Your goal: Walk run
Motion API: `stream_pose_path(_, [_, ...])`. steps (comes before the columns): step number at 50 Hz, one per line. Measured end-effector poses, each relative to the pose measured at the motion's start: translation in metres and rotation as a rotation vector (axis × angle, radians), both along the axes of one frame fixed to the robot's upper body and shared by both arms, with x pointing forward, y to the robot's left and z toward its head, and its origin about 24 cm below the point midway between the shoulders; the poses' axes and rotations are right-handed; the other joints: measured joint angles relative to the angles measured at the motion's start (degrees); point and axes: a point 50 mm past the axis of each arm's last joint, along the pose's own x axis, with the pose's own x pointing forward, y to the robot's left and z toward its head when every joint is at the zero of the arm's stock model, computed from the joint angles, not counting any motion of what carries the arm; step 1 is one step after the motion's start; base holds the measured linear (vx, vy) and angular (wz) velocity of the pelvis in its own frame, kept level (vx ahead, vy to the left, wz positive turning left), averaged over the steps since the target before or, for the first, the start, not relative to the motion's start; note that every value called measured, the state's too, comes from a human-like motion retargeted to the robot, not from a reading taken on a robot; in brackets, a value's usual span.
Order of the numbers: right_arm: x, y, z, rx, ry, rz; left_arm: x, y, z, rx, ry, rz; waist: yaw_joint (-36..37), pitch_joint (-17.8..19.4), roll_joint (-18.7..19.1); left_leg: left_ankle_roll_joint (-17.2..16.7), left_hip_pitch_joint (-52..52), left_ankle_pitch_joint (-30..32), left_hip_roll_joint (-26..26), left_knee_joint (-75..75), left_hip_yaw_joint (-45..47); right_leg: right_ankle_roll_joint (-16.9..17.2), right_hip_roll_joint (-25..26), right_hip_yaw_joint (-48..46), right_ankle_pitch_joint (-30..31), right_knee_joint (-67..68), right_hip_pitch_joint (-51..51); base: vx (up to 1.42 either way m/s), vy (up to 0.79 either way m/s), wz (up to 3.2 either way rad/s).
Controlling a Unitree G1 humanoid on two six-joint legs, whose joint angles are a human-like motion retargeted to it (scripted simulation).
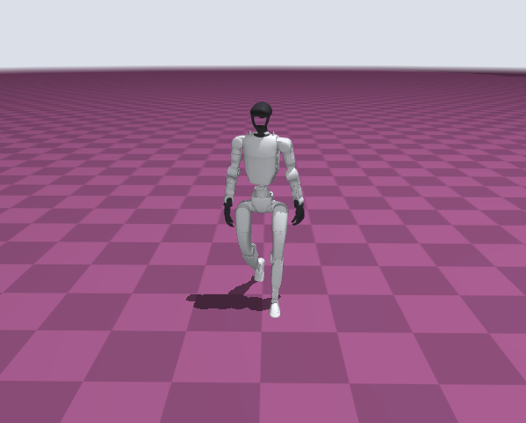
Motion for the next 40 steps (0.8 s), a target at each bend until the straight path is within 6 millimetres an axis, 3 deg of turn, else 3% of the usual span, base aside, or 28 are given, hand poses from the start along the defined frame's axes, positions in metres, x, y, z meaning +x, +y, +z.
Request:
stream_pose_path(3, [-0.019,-0.002,-0.001,0.0,0.075,-0.001,0.048,0.012,-0.003,0.018,-0.128,-0.029,-0.6,0.8,1.7,0.0,3.1,-2.1,1.4,-0.3,-0.4,-2.3,-3.4,-4.7,-11.3,8.2,-5.4,0.54,0.05,0.05])
stream_pose_path(10, [-0.067,-0.006,0.0,0.003,0.179,-0.112,0.173,0.043,0.017,0.09,-0.507,-0.232,-6.2,2.4,1.7,0.0,9.4,-5.2,-0.8,-0.8,-2.6,3.7,-5.1,-5.1,-26.9,1.8,-16.6,0.58,-0.01,0.77])
stream_pose_path(15, [-0.097,-0.006,0.004,0.04,0.292,-0.194,0.233,0.059,0.045,0.16,-0.695,-0.335,-7.7,3.4,-0.7,-0.5,14.8,-7.8,-3.8,-1.0,-3.1,4.0,-6.6,-0.7,-27.7,-14.3,-21.7,0.59,-0.12,0.4])
stream_pose_path(20, [-0.113,-0.006,0.007,0.088,0.358,-0.203,0.255,0.061,0.057,0.17,-0.778,-0.347,-12.2,4.9,0.2,-1.3,19.4,-10.1,-3.5,-0.8,-7.4,4.0,-6.5,2.9,-21.6,-30.0,-25.0,0.59,-0.17,0.74])
stream_pose_path(22, [-0.116,-0.008,0.008,0.092,0.365,-0.201,0.253,0.061,0.056,0.154,-0.777,-0.35,-12.8,5.2,0.8,-1.7,20.5,-11.0,-2.9,-0.5,-7.8,6.1,-5.7,4.1,-22.2,-34.4,-25.9,0.7,-0.26,0.25])
stream_pose_path(25, [-0.118,-0.01,0.009,0.084,0.378,-0.204,0.244,0.061,0.052,0.123,-0.738,-0.378,-13.4,5.5,0.6,-2.3,22.5,-11.6,-3.3,0.4,-8.0,6.0,-6.8,1.3,-24.2,-32.4,-25.9,0.69,-0.3,0.16])
stream_pose_path(27, [-0.12,-0.011,0.01,0.08,0.389,-0.21,0.229,0.059,0.044,0.106,-0.674,-0.411,-14.7,5.2,1.7,-3.8,23.2,-10.2,-2.1,1.4,-9.3,1.2,-7.1,-1.6,-24.5,-30.3,-24.9,0.7,-0.29,0.6])
stream_pose_path(30, [-0.122,-0.014,0.011,0.055,0.377,-0.209,0.197,0.051,0.028,0.098,-0.555,-0.43,-16.0,3.8,3.5,-8.0,24.0,-5.1,-0.3,3.4,-10.8,-0.7,-5.0,-3.7,-17.9,-32.1,-22.3,0.83,-0.38,0.37])
stream_pose_path(33, [-0.115,-0.014,0.009,0.002,0.311,-0.212,0.15,0.038,0.011,0.088,-0.43,-0.379,-16.1,3.2,4.8,-14.7,23.9,6.8,1.5,8.1,-12.2,-3.9,-2.8,-1.3,-20.4,-31.9,-19.6,0.8,-0.41,-0.04])
stream_pose_path(35, [-0.105,-0.014,0.007,-0.034,0.264,-0.237,0.123,0.026,0.003,0.066,-0.364,-0.328,-16.5,3.3,4.2,-18.8,22.8,14.9,0.5,13.4,-14.6,-4.0,-3.8,-2.2,-22.1,-31.4,-17.4,0.8,-0.31,0.14])
stream_pose_path(37, [-0.075,-0.017,0.004,-0.055,0.16,-0.249,0.096,0.011,-0.003,0.019,-0.294,-0.235,-16.0,2.4,1.2,-20.2,19.0,22.9,-5.2,22.7,-12.2,-3.9,-7.7,-2.1,-23.3,-31.1,-15.6,0.66,-0.02,-0.37])
stream_pose_path(38, [-0.059,-0.018,0.003,-0.057,0.104,-0.246,0.086,0.007,-0.005,-0.004,-0.266,-0.201,-15.8,2.3,0.2,-20.2,16.8,25.4,-6.7,27.3,-10.3,-3.9,-8.7,-1.0,-24.2,-30.7,-15.0,0.55,-0.09,-0.4])
stream_pose_path(40, [-0.031,-0.015,0.002,-0.062,0.006,-0.229,0.064,0.0,-0.006,-0.031,-0.207,-0.154,-16.9,2.6,-1.2,-20.2,13.1,24.6,-6.0,34.6,-8.8,-4.5,-8.8,-1.2,-26.2,-30.2,-12.8,0.58,-0.41,-0.04])
